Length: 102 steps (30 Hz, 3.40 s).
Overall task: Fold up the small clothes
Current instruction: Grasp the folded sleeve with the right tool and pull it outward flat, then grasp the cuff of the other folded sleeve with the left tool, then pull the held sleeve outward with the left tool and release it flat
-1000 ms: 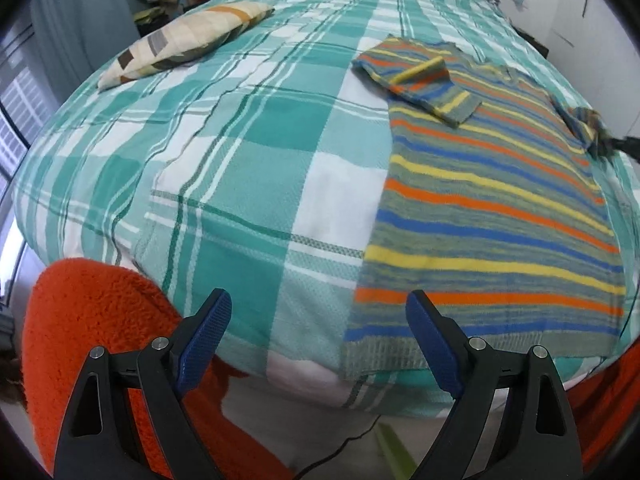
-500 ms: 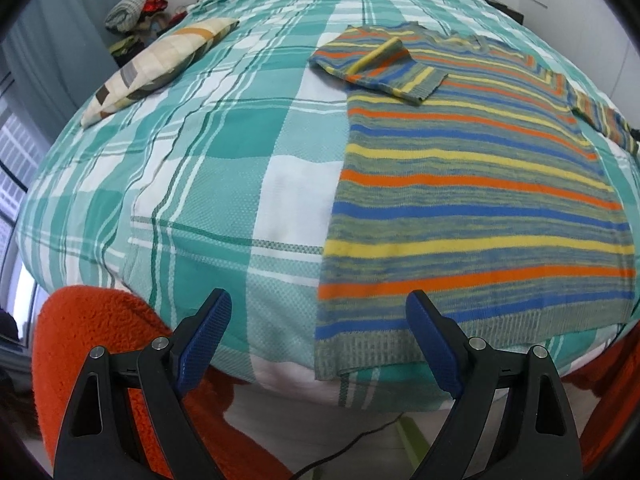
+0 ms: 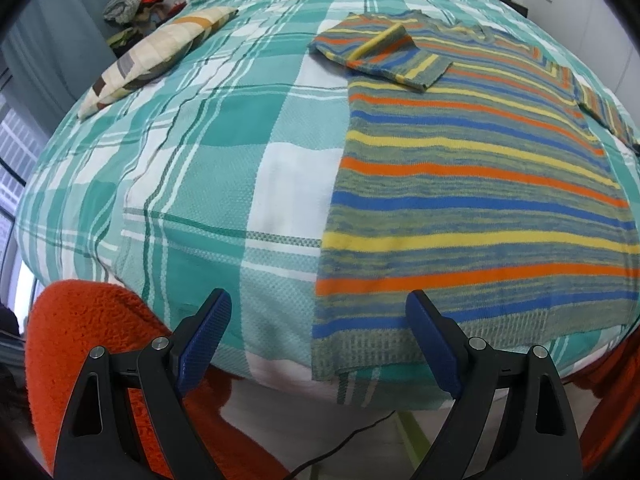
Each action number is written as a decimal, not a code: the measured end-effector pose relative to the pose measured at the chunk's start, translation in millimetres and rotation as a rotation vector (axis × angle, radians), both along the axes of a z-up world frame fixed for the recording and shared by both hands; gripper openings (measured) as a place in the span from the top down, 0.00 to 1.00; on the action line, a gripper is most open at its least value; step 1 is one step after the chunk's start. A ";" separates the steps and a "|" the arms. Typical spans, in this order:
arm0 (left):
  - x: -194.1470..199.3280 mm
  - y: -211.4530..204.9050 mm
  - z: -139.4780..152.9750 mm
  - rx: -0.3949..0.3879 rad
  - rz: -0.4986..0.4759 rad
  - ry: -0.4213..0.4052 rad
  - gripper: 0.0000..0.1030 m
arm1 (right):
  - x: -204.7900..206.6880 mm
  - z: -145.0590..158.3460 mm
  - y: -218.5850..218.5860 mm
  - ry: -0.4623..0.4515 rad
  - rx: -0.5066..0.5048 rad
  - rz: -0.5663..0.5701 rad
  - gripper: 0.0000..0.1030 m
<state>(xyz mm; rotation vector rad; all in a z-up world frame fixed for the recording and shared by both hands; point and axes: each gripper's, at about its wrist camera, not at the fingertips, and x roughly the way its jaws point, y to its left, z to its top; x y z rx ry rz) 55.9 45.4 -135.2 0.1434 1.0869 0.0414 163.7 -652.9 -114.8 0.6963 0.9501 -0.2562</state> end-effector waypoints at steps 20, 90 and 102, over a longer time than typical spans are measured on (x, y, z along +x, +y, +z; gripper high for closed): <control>26.5 -19.2 60.1 0.038 -0.186 -0.165 0.11 | -62.4 47.4 18.2 0.124 -0.380 -0.086 0.56; 51.7 -31.6 3.5 -0.158 -0.141 -0.008 0.14 | -117.6 36.3 333.3 0.015 -0.448 0.589 0.10; 27.5 -32.5 -43.9 -0.068 -0.120 0.155 0.00 | -131.7 -20.8 332.5 0.265 -0.407 0.622 0.01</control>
